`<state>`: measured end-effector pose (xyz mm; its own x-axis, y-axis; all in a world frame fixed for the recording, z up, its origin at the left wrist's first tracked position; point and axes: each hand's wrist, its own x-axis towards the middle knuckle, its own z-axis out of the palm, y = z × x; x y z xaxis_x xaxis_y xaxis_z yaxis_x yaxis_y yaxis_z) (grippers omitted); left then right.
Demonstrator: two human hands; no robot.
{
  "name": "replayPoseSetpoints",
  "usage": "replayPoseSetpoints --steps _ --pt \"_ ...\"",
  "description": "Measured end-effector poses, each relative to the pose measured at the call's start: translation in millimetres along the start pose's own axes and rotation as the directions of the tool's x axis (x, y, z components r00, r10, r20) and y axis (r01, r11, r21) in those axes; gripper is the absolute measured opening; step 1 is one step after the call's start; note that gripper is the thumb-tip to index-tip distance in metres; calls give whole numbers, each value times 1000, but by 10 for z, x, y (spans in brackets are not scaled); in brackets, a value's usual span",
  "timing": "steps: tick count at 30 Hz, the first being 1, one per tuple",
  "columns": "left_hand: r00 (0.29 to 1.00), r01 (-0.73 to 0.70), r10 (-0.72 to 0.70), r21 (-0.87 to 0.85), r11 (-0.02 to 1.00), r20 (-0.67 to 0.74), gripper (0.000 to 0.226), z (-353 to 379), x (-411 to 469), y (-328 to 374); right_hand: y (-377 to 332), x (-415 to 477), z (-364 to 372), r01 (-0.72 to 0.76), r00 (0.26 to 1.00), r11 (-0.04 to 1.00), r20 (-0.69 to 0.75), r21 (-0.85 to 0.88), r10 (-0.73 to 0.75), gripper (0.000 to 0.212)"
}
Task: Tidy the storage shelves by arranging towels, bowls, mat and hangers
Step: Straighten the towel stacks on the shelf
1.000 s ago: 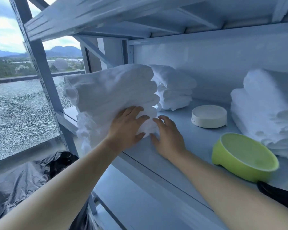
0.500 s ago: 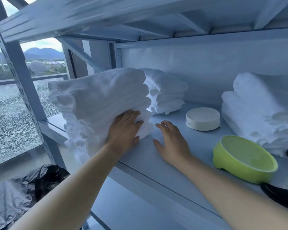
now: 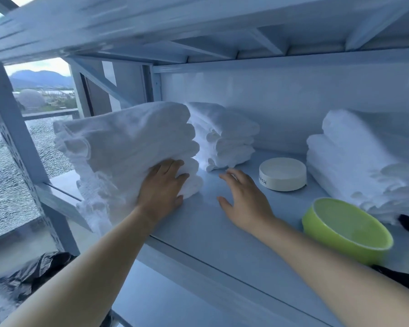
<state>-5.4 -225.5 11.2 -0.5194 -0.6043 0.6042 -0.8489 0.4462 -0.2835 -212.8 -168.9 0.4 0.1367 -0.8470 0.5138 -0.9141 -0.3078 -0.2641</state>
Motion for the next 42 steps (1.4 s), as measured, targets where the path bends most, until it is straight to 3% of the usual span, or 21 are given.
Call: replayPoseSetpoints --steps 5,14,22,33,38,42 --pt "997 -27 23 -66 997 -68 45 57 120 91 83 111 -148 -28 997 999 -67 -28 26 45" --pt "985 -111 83 -189 976 -150 44 162 564 282 219 400 -328 -95 990 985 -117 -144 78 42" --pt "989 -113 86 -236 965 -122 40 311 1064 305 422 772 -417 -145 986 965 -109 -219 124 47" --pt "996 45 -61 -251 967 -59 60 650 1518 440 903 1223 -246 -139 990 976 -17 -169 138 52" --pt "995 70 -80 -173 983 -53 70 768 1774 419 1075 1392 -208 -125 989 971 57 -202 139 62" --pt "991 117 -110 -109 987 70 76 849 1954 406 1126 1490 -132 -104 986 971 102 -214 128 69"
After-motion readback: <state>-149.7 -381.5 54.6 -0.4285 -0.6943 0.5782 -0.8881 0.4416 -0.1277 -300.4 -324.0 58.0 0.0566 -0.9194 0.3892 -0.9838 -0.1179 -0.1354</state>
